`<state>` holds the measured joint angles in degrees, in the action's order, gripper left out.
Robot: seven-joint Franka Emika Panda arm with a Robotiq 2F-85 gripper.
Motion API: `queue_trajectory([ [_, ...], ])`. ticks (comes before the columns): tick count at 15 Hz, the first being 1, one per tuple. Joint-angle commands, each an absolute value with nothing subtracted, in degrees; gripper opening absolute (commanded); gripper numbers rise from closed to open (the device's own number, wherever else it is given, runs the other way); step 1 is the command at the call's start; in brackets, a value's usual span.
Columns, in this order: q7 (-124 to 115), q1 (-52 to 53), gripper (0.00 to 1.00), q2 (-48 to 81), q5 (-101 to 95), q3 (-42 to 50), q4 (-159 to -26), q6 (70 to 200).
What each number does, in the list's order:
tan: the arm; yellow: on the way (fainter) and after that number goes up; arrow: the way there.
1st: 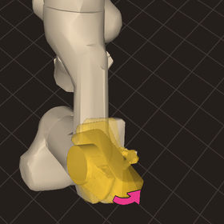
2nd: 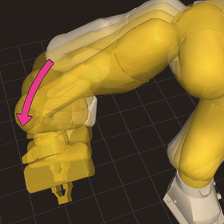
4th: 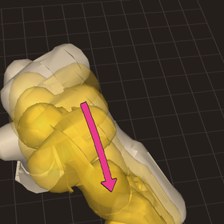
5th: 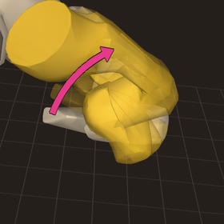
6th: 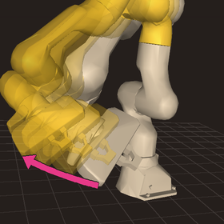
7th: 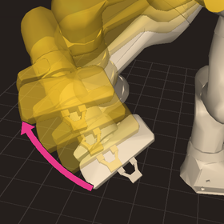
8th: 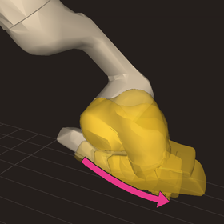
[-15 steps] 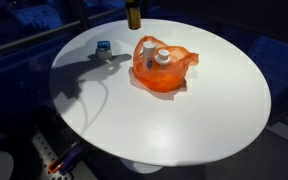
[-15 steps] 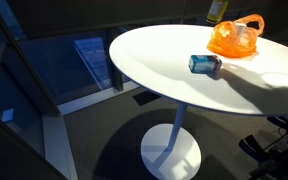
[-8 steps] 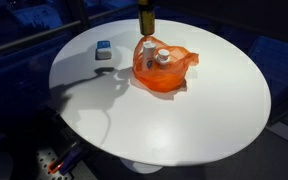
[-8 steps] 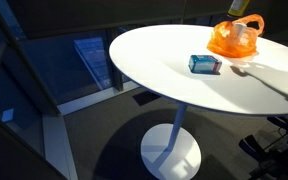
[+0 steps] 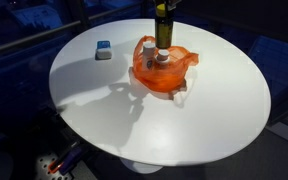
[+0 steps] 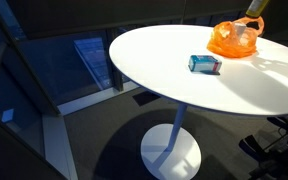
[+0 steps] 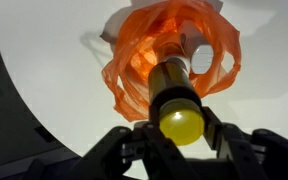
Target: Pick up the brown and yellow tin from the table and put it in the orange plastic bag.
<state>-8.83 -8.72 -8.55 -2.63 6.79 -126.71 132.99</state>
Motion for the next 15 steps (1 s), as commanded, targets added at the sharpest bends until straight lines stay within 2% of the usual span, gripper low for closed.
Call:
queue_trajectory([
  [1,-9.52,-10.05,0.19,-8.72,-2.94,8.12,-127.56,135.07],
  [15,-9.45,-10.65,0.19,-1.68,-2.53,9.86,-122.55,136.44],
])
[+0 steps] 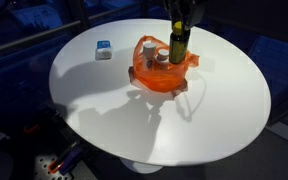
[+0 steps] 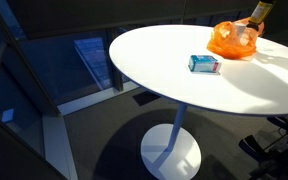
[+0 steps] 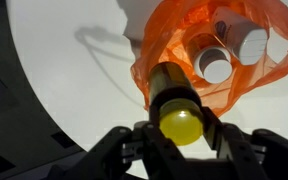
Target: Pick up the brown and yellow tin from the table and put it in the orange plastic bag.
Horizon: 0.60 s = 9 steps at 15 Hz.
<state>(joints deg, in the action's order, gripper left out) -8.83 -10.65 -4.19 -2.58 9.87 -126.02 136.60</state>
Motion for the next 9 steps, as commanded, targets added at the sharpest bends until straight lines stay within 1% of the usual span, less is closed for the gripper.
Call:
queue_trajectory([
  [1,-9.57,-10.62,0.19,-0.88,-2.73,9.86,-121.56,136.30],
  [9,-8.68,-9.38,0.19,4.39,-0.86,9.19,-116.20,136.50],
])
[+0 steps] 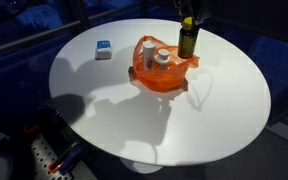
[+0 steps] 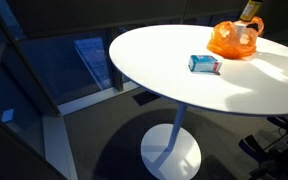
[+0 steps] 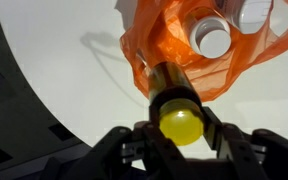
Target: Pick up the brown and yellow tin from the table and put it in the orange plastic bag.
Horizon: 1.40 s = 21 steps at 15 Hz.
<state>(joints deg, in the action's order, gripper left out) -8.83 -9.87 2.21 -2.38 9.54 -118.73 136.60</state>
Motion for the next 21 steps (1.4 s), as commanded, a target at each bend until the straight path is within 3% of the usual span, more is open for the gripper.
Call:
queue_trajectory([
  [1,-8.42,-9.15,0.19,4.96,-0.27,8.97,-116.11,136.51],
  [21,-6.92,-7.94,0.19,10.87,2.77,7.80,-117.86,137.31],
])
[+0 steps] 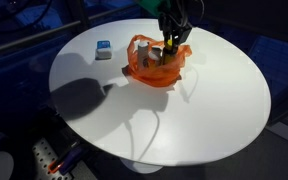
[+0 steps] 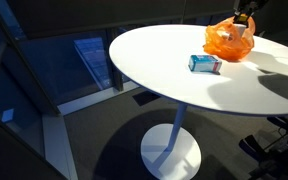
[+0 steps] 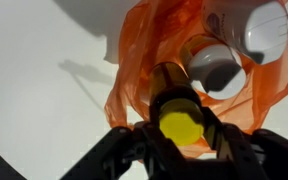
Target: Pick up the brown and yellow tin from the table and put it in the orange plastic bag.
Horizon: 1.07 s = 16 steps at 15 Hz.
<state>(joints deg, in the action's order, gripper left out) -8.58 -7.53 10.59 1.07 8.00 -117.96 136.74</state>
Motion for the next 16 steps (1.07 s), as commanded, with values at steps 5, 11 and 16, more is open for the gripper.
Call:
queue_trajectory([
  [5,-7.72,-7.56,0.28,10.82,1.85,7.86,-118.36,137.30],
  [11,-6.26,-6.03,0.98,3.43,0.47,6.75,-120.21,135.28],
  [16,-4.72,-4.35,1.00,-4.76,1.33,4.81,-120.33,130.08],
])
